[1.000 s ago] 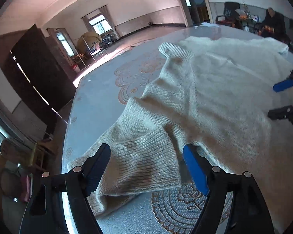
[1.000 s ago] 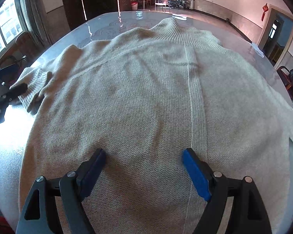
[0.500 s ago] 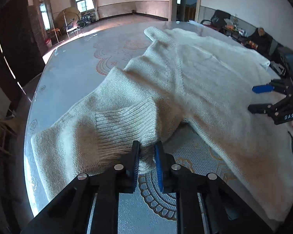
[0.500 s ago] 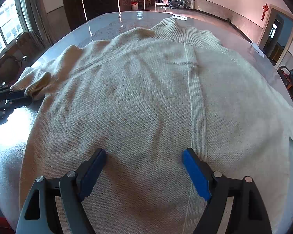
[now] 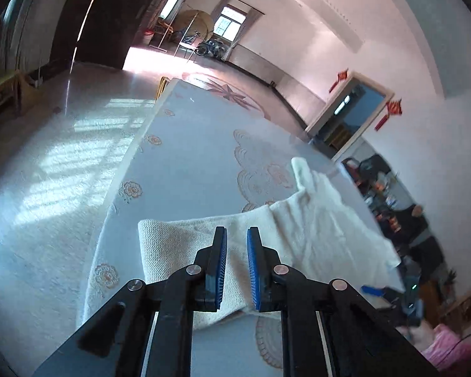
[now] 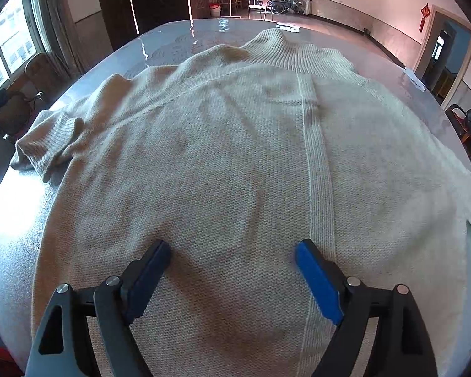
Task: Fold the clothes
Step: 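Lift the sleeve with the left gripper and fold it across the sweater body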
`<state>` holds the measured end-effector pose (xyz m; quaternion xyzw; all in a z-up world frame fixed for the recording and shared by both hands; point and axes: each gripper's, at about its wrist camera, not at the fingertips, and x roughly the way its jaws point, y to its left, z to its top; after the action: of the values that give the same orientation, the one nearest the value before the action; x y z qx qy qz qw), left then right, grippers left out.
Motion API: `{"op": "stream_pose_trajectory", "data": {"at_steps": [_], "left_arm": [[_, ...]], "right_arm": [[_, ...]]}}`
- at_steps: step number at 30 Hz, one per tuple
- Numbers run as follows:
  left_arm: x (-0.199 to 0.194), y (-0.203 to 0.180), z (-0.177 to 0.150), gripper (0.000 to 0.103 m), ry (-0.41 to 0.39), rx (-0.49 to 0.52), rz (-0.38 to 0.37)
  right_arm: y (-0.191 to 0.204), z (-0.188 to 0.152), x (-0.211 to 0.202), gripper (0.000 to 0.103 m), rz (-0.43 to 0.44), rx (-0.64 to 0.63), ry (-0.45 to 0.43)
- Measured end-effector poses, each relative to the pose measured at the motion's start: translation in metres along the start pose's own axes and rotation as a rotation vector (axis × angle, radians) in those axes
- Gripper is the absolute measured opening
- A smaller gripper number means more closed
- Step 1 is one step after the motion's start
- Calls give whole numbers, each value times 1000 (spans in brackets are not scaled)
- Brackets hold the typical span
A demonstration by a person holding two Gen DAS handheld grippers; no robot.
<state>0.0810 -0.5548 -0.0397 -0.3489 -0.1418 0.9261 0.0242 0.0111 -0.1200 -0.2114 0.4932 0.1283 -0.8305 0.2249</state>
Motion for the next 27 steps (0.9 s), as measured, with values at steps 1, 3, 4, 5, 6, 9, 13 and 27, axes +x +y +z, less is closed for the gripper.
{"op": "stream_pose_trajectory", "data": {"at_steps": [1,3,4,5,6,9,13,27], "left_arm": [[4,-17,-3,26,18,103,56],[12,-53,-25,53,27,394,212],[13,-64,-37,59,21,515,268],[13,-69,-47,63,23,593,284],[13,-74,-56,63,28,662,292],[14,-76,-72,71,37,783,326],[29,-79,-92,76,31,1002,460],[90,-91,-68,20,218,916,364]], "right_arm": [[0,0,0,88,-2,1,0],[0,1,1,88,-4,4,5],[0,2,1,88,-4,5,8],[0,2,1,88,-3,5,11],[0,2,1,88,-2,4,14],[0,2,1,88,-2,5,16],[0,0,1,88,-6,11,8],[0,1,1,89,-4,13,8]]}}
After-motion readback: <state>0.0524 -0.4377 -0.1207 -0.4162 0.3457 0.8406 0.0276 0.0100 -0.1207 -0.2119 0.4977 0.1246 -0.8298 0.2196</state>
